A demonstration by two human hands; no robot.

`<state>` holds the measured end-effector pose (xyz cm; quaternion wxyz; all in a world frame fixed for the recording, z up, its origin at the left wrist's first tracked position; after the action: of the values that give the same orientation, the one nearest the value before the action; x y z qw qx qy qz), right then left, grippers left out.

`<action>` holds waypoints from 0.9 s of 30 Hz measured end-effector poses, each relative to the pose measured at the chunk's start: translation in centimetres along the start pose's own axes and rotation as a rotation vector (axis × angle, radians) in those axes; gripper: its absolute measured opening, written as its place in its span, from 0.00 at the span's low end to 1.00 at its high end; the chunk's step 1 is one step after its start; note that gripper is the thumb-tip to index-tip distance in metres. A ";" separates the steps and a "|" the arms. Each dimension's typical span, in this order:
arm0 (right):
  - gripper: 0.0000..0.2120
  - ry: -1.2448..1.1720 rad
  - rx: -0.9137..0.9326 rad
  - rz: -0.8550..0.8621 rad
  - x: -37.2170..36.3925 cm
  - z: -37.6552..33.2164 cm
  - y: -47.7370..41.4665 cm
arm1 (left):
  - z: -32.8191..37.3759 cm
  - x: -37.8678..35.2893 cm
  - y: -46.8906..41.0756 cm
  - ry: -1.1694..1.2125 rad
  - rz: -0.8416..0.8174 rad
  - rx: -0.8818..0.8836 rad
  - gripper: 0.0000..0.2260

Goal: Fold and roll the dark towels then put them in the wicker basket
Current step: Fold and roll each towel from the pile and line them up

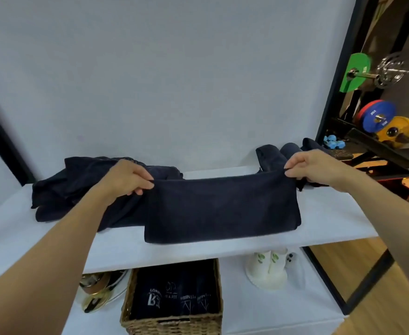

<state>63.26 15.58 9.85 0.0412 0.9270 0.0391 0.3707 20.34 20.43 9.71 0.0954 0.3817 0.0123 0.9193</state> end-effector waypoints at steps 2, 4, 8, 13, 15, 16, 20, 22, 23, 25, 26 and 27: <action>0.02 0.136 0.032 0.105 0.5 -0.4 -3.5 | 0.0 0.0 -3.6 -0.032 0.076 0.020 0.03; 0.02 0.284 0.045 0.160 0.0 -0.6 -6.9 | -0.7 -0.9 -7.0 -0.070 0.112 0.064 0.04; 0.04 0.735 -0.035 0.150 -3.7 1.0 -11.4 | -2.9 -3.7 -11.1 -0.163 0.126 0.158 0.04; 0.14 0.860 0.213 0.259 -10.0 -2.7 -10.9 | 1.8 -8.4 -10.3 -0.368 0.269 -0.097 0.13; 0.22 0.664 0.284 0.034 -15.3 -3.9 -10.9 | 3.4 -14.2 -9.7 -0.378 0.066 -0.210 0.22; 0.24 0.636 0.273 -0.066 -17.6 -3.7 -11.0 | 3.2 -16.8 -9.5 -0.455 -0.036 -0.208 0.24; 0.27 0.665 0.148 -0.170 -17.6 0.1 -12.6 | -0.4 -17.7 -8.8 -0.632 -0.100 -0.156 0.29; 0.27 0.676 0.106 -0.147 -15.6 1.8 -13.0 | -1.0 -16.7 -7.5 -0.579 -0.137 -0.195 0.35; 0.27 0.673 0.098 -0.136 -14.9 2.2 -13.2 | -1.1 -16.7 -6.5 -0.543 -0.178 -0.230 0.39; 0.27 0.674 0.093 -0.098 -13.5 2.5 -13.3 | -1.1 -16.9 -3.7 -0.532 -0.273 -0.302 0.43; 0.26 0.702 0.089 -0.077 -12.9 2.4 -13.2 | -1.2 -17.0 -2.3 -0.548 -0.299 -0.341 0.42; 0.26 0.744 0.080 -0.064 -12.2 2.2 -13.0 | -1.3 -16.7 -1.2 -0.562 -0.295 -0.383 0.39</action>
<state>55.42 27.14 -1.43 -0.0004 0.7280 0.0948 0.6790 31.12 18.61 -3.00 0.2961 0.5887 -0.1319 0.7405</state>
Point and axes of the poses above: each hand's wrist, its own y-axis away from the middle knuckle, its own x-axis out of the back of the hand, z = x × y, the point moved 10 cm from there along -y, towards the middle knuckle, and after that the axes turned 8 degrees about -z, right-handed, at the moved point
